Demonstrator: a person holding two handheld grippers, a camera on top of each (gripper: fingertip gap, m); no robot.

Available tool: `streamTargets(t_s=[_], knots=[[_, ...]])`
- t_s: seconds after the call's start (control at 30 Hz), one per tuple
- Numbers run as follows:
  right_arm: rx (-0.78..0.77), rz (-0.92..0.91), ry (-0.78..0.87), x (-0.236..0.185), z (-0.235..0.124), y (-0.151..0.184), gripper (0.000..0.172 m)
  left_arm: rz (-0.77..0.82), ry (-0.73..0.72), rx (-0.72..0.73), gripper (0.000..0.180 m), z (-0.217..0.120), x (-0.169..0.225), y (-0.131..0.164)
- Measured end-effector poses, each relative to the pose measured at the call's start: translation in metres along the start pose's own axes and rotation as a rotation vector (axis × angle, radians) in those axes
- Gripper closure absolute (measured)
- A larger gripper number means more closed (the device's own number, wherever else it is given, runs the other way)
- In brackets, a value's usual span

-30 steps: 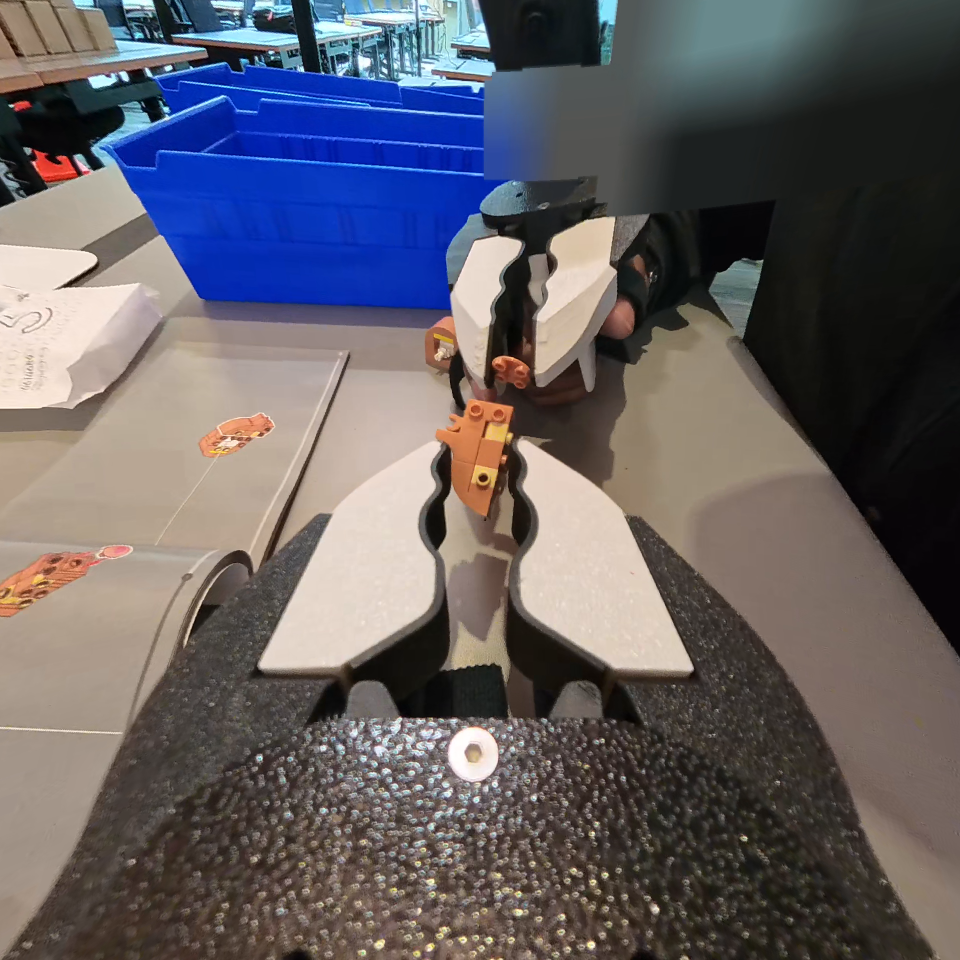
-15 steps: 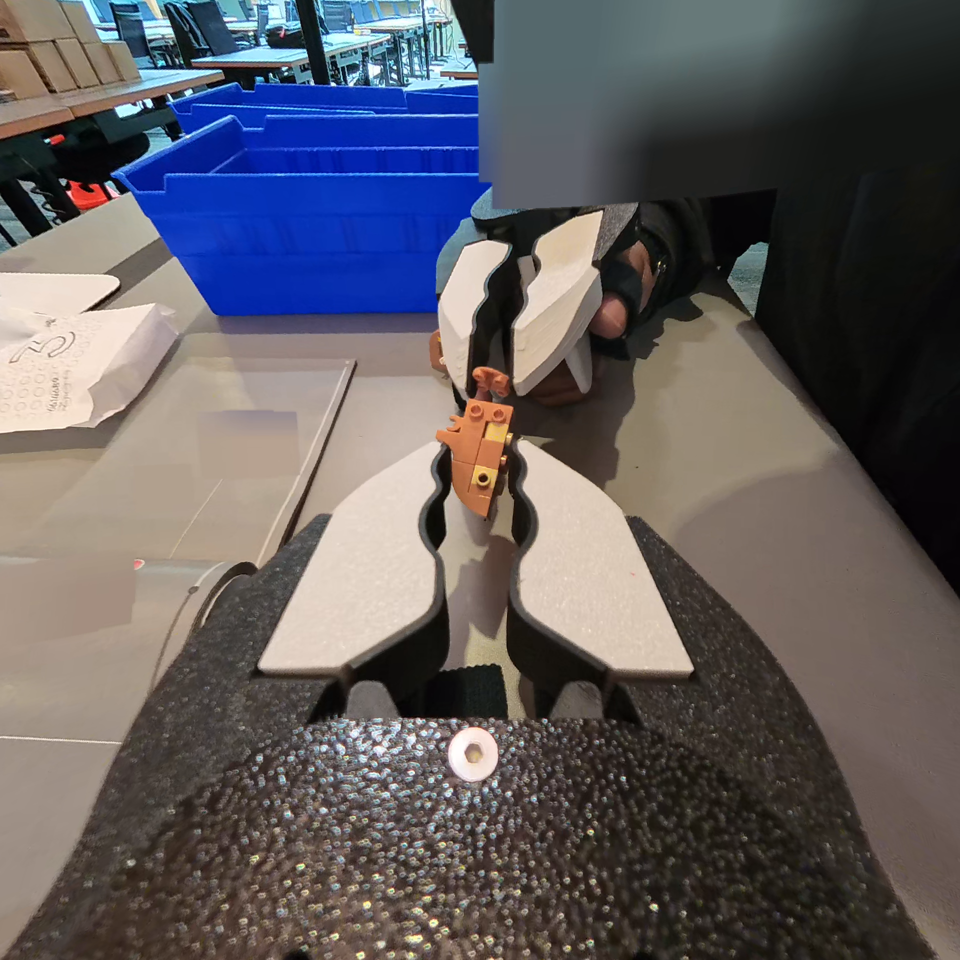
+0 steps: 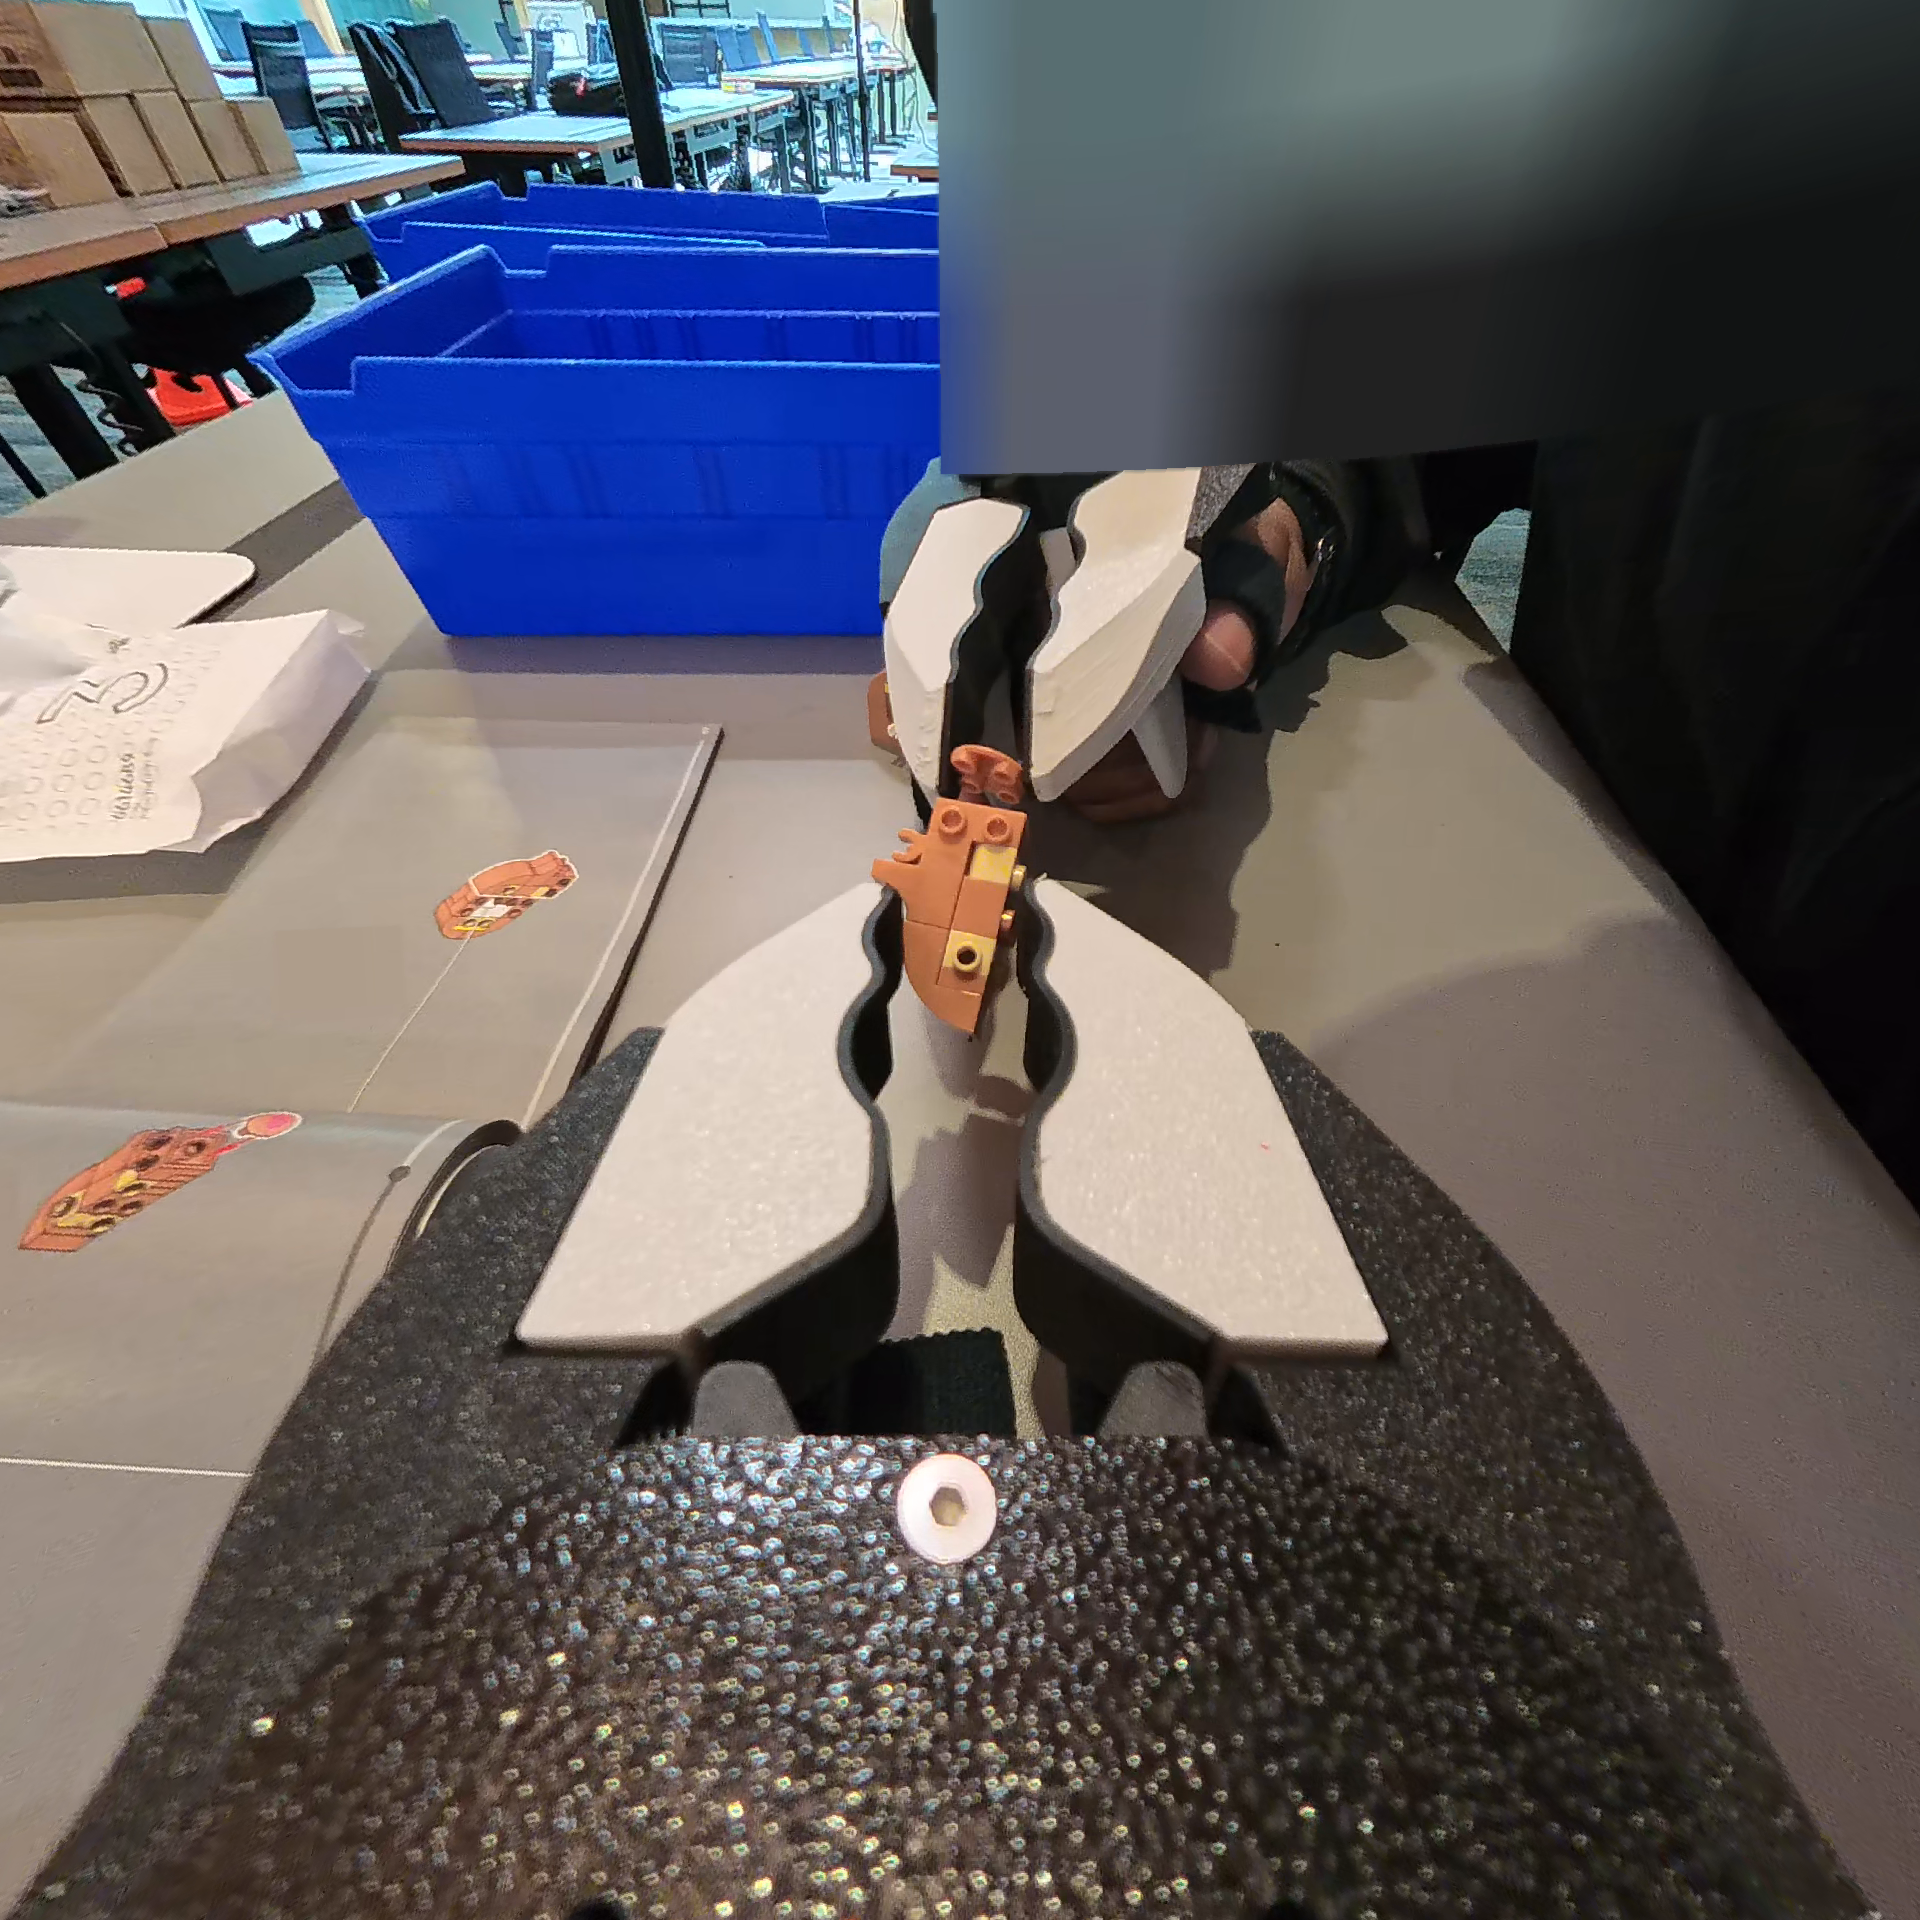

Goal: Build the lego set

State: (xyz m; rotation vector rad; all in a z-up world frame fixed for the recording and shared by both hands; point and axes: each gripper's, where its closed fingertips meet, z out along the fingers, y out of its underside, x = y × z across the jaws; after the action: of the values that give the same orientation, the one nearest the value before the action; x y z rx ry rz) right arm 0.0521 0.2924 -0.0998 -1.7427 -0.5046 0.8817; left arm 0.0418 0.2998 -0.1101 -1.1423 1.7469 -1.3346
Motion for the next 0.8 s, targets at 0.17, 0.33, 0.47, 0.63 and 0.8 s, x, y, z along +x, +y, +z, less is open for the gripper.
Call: streamTargets(t_s=[0.17,0.33,0.47,0.63,0.8], knots=[[0.004,-0.002,0.005,0.0005,-0.0001,-0.0005,0.157,0.006,-0.004,-0.003,0.160,0.0002,0.0002,0.0004],[0.005,-0.004,0.004,0.0002,-0.0001,-0.0005,0.157,0.016,-0.011,-0.006,0.160,0.0008,0.0003,0.0005],[0.003,-0.003,0.003,0.0002,0.0001,-0.0004,0.156,0.019,-0.013,-0.005,0.160,0.0009,0.0002,0.0004],[-0.004,-0.003,0.006,0.0004,0.0008,0.0005,0.157,0.031,-0.019,-0.015,0.160,0.0021,0.0007,0.0015],[-0.014,-0.003,0.008,0.0006,0.0018,0.0017,0.157,0.051,-0.026,-0.035,0.160,0.0043,0.0018,0.0038]])
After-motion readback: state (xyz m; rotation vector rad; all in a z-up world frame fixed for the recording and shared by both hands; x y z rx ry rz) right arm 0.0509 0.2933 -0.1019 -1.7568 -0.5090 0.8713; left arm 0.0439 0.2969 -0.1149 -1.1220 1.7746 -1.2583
